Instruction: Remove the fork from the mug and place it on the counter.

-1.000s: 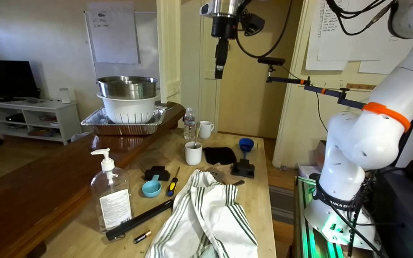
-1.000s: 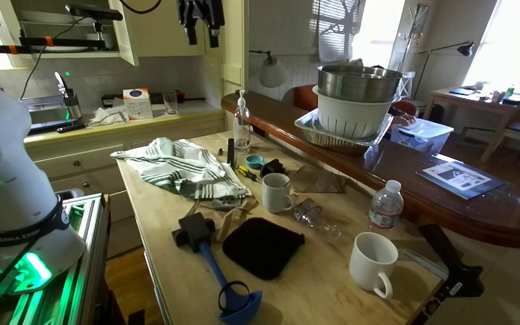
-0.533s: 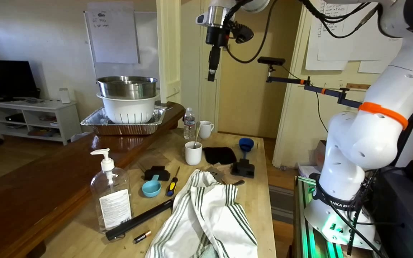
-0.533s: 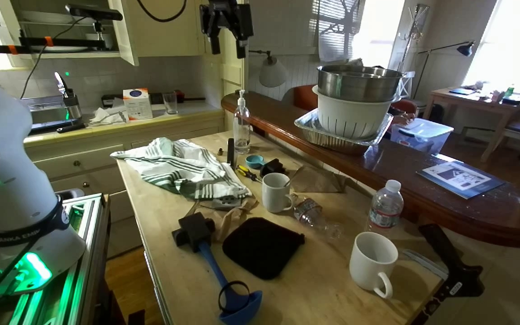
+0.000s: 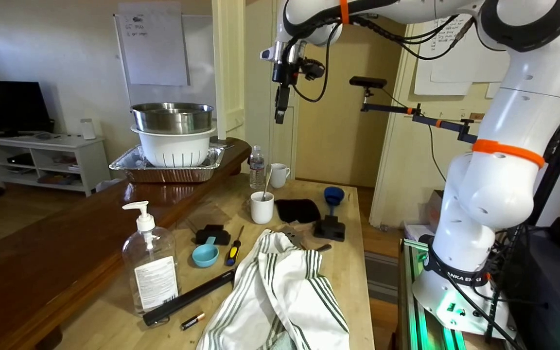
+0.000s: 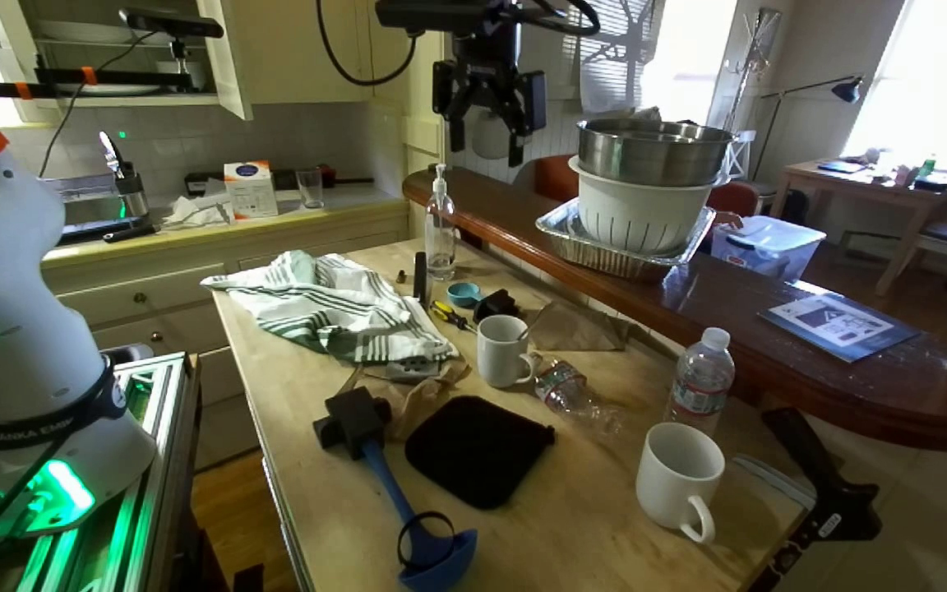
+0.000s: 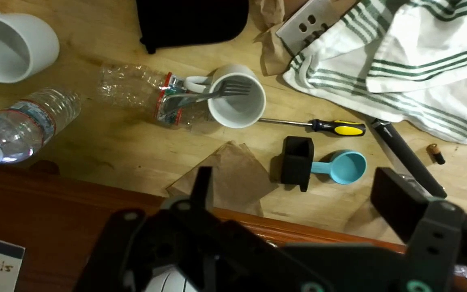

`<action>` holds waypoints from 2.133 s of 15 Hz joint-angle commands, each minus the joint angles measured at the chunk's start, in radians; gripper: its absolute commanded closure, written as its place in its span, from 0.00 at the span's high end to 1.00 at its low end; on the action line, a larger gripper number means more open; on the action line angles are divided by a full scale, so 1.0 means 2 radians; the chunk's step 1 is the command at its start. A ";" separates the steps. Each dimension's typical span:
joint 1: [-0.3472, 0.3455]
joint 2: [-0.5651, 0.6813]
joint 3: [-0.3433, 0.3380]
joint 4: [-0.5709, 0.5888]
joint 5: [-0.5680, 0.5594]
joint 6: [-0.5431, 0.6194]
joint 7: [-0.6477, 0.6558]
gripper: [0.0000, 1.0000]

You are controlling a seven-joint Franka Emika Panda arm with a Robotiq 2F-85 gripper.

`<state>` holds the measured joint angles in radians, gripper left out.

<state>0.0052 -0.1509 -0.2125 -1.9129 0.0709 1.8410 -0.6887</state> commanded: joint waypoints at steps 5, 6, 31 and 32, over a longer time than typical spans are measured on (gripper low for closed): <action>-0.054 0.088 0.000 0.060 0.060 -0.053 -0.020 1.00; -0.053 0.065 0.010 0.030 0.038 -0.012 -0.030 1.00; -0.122 0.200 0.025 0.063 0.159 0.056 -0.050 1.00; -0.124 0.205 0.027 0.064 0.162 0.058 -0.045 1.00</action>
<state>-0.2187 0.2188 -0.1833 -1.8060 0.3503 1.9374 -0.8101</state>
